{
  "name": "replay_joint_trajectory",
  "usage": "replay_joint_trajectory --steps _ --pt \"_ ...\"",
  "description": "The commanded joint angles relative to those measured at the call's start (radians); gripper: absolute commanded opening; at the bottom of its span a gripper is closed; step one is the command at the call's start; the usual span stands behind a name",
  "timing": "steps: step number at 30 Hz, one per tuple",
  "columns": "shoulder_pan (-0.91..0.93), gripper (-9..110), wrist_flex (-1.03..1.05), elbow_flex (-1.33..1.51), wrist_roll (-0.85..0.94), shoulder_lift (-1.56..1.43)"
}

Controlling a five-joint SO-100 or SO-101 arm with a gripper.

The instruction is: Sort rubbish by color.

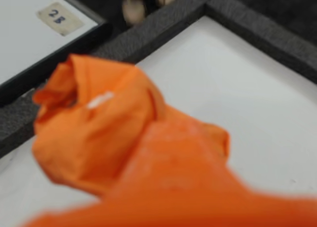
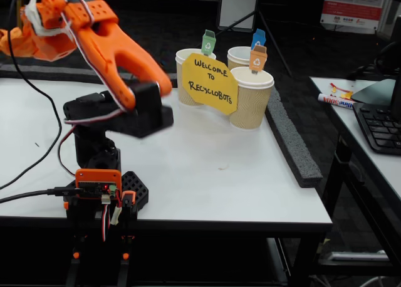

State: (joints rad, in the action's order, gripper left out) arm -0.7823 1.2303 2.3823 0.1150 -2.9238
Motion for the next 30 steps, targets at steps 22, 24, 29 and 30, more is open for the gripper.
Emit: replay_joint_trajectory --steps 22,24,29,30 --pt "0.362 0 0.115 -0.072 0.014 -0.305" --pt "0.422 0 0.112 -0.074 0.014 -0.305" --pt "0.578 0 0.078 -0.072 0.014 -0.305" --pt "0.612 0 0.071 -0.074 0.014 -0.305"
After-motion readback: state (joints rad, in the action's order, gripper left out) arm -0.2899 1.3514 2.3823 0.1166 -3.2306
